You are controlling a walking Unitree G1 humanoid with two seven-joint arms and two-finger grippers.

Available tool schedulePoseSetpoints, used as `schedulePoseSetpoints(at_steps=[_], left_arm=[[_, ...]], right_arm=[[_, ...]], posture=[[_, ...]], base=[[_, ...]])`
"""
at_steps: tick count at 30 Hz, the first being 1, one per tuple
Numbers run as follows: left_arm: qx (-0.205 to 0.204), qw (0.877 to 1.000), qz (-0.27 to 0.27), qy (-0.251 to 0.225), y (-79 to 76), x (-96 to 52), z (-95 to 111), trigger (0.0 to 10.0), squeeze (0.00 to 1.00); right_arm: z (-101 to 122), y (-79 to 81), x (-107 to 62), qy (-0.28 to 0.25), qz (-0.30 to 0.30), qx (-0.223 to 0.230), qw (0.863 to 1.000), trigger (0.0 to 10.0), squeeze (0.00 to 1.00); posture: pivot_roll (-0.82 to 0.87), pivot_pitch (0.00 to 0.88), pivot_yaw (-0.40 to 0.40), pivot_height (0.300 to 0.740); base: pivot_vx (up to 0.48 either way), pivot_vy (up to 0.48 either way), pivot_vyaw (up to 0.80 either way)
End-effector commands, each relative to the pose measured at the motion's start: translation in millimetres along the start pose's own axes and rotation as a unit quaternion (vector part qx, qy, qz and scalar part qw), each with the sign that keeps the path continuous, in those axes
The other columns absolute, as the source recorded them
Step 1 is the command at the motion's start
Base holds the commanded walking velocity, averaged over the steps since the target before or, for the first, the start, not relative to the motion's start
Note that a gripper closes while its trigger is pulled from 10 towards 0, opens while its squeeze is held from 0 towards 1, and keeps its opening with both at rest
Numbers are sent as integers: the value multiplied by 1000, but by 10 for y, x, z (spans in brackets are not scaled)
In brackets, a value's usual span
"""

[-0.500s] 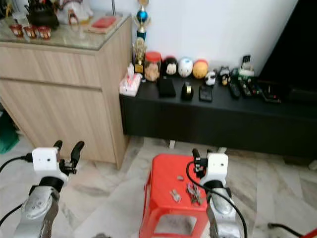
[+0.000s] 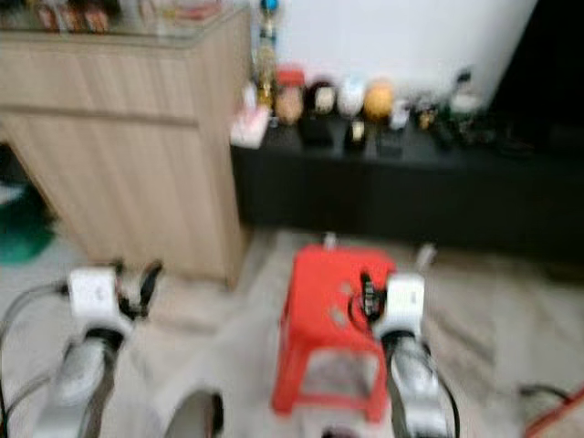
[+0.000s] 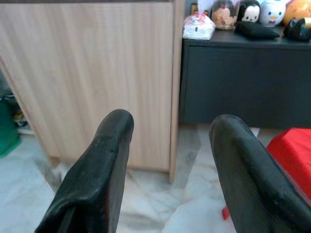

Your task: Hang keys on a hook

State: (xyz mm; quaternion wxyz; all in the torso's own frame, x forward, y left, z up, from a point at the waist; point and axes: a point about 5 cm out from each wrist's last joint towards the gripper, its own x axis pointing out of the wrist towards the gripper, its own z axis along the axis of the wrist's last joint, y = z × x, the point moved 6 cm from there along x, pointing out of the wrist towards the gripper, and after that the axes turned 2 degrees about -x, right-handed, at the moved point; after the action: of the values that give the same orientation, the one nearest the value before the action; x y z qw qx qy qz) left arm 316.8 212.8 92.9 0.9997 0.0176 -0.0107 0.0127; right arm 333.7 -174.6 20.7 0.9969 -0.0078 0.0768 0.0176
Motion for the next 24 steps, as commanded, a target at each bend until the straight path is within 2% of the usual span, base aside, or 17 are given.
schedulePoseSetpoints(at_steps=[1, 7, 19, 24], left_arm=[[2, 1000, -13, -11, -74, 63, 86, 10000, 0], [-9, 999, -31, -2, -148, 79, 60, 10000, 0], [-8, 999, -35, 1, -161, 89, 57, 10000, 0], [-2, 999, -43, 2, -201, 101, 59, 10000, 0]], right_arm=[[64, -55, 25, -9, -6, -6, 1000, 10000, 0], [36, -81, 20, -4, -10, -8, 1000, 10000, 0], [-56, -96, 4, 13, -14, -10, 1000, 10000, 0], [-66, -81, -8, 10, -12, -9, 1000, 10000, 0]], posture=[[20, 0, -85, 634], [16, 0, -88, 634], [19, 0, -92, 634], [19, 0, -88, 606]], base=[[0, 0, 0], [0, 0, 0], [0, 0, 0], [0, 0, 0]])
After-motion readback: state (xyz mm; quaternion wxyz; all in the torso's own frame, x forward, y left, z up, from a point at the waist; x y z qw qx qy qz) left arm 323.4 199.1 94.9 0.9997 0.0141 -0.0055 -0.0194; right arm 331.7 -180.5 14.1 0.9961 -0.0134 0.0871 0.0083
